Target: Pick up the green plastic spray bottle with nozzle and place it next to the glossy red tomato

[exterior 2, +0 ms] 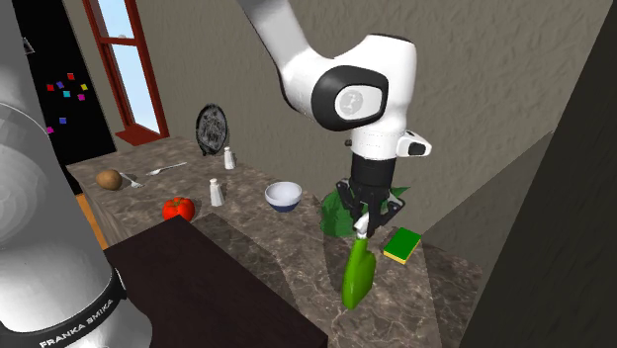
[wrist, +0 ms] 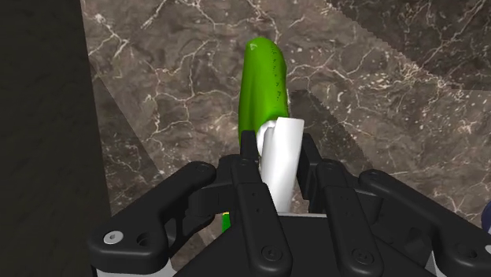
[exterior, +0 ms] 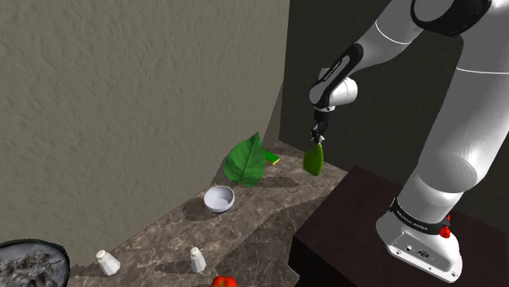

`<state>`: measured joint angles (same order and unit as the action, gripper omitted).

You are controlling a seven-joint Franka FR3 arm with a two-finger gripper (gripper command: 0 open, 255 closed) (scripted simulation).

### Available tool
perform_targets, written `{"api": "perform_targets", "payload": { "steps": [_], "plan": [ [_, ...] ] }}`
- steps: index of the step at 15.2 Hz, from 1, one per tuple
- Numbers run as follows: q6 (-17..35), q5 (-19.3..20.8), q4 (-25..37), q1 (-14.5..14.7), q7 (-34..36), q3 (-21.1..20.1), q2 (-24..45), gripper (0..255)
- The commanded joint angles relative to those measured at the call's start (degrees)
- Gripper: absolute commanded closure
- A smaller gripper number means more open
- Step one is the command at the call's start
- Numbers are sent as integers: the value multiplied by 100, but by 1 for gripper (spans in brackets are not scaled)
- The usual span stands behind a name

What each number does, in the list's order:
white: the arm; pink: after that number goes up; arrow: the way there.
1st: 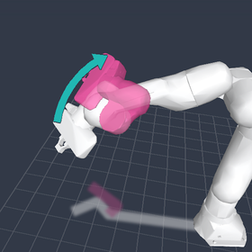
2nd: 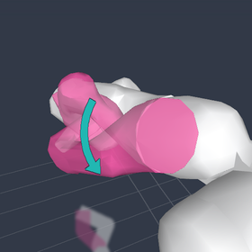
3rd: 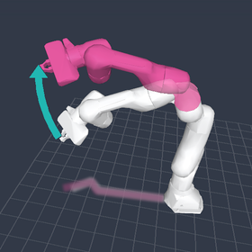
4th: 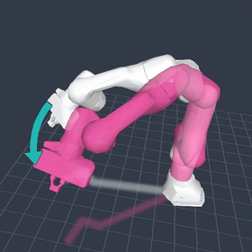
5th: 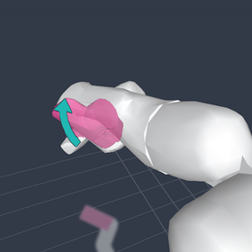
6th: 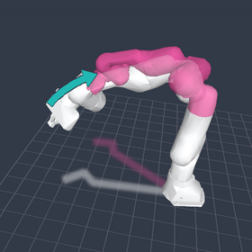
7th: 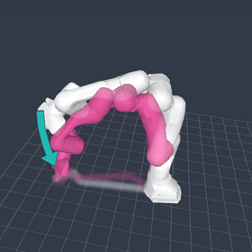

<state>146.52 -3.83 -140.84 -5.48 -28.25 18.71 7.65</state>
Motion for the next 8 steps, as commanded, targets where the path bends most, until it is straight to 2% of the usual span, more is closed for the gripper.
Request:
{"api": "perform_targets", "payload": {
  "steps": [1, 8],
  "plan": [
    [-157, 107, -3, 18, 78, 30, -169, 255],
    [-714, 388, 86, 37, 278, 74, -667, 255]
  ]
}}
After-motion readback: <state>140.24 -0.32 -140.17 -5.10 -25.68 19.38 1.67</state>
